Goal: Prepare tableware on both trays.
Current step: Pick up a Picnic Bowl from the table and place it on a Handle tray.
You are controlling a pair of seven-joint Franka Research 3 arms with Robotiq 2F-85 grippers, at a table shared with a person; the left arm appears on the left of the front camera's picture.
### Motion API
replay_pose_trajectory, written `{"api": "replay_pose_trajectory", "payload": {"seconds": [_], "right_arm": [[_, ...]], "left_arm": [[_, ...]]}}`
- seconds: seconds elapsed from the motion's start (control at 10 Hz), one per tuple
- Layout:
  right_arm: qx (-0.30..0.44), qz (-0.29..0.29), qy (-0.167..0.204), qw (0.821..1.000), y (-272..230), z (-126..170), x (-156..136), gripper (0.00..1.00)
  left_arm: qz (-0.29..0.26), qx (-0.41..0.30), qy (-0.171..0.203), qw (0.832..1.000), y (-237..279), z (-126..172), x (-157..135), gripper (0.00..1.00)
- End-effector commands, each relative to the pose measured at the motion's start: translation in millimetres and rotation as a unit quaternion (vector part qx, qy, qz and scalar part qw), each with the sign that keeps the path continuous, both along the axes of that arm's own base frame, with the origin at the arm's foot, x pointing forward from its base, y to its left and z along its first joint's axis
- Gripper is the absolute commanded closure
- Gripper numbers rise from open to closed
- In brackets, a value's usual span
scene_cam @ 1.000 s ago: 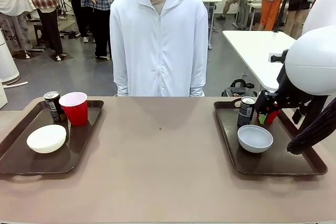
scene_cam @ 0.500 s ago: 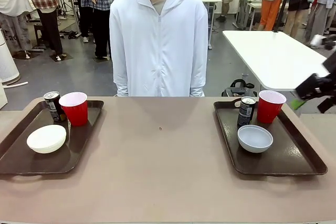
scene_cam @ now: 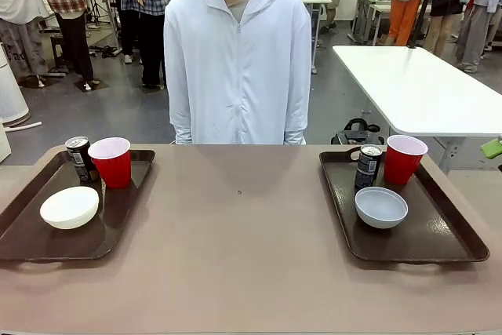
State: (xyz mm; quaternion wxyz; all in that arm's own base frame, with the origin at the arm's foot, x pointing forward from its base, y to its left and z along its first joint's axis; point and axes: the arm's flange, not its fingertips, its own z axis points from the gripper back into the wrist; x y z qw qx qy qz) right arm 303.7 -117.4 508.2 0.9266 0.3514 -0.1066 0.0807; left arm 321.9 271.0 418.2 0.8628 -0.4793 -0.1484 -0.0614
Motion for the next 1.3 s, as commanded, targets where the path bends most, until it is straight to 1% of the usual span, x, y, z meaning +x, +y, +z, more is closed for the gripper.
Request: {"api": "replay_pose_trajectory", "payload": {"seconds": [0.0,0.2,0.5,0.6,0.7,1.0,1.2], "right_arm": [[0.044,-0.031,0.019,0.998,-20,-7,5,0.04],[0.064,-0.056,0.011,0.996,-43,-20,-9,0.04],[0.088,-0.135,0.007,0.987,-80,-24,-19,0.04],[0.099,-0.153,0.007,0.983,-95,-25,-21,0.04],[0.100,-0.162,0.014,0.982,-104,-25,-22,0.04],[0.088,-0.208,0.053,0.973,-124,-22,-15,0.04],[0.078,-0.220,0.059,0.970,-130,-19,-13,0.04]], "left_arm": [[0.007,-0.002,-0.002,1.000,0,2,-1,0.27],[0.007,-0.002,-0.002,1.000,0,2,-1,0.27],[0.007,-0.002,-0.002,1.000,0,2,-1,0.27],[0.007,-0.002,-0.002,1.000,0,2,-1,0.27],[0.007,-0.002,-0.002,1.000,0,2,-1,0.27],[0.007,-0.002,-0.002,1.000,0,2,-1,0.27],[0.007,-0.002,-0.002,1.000,0,2,-1,0.27]]}}
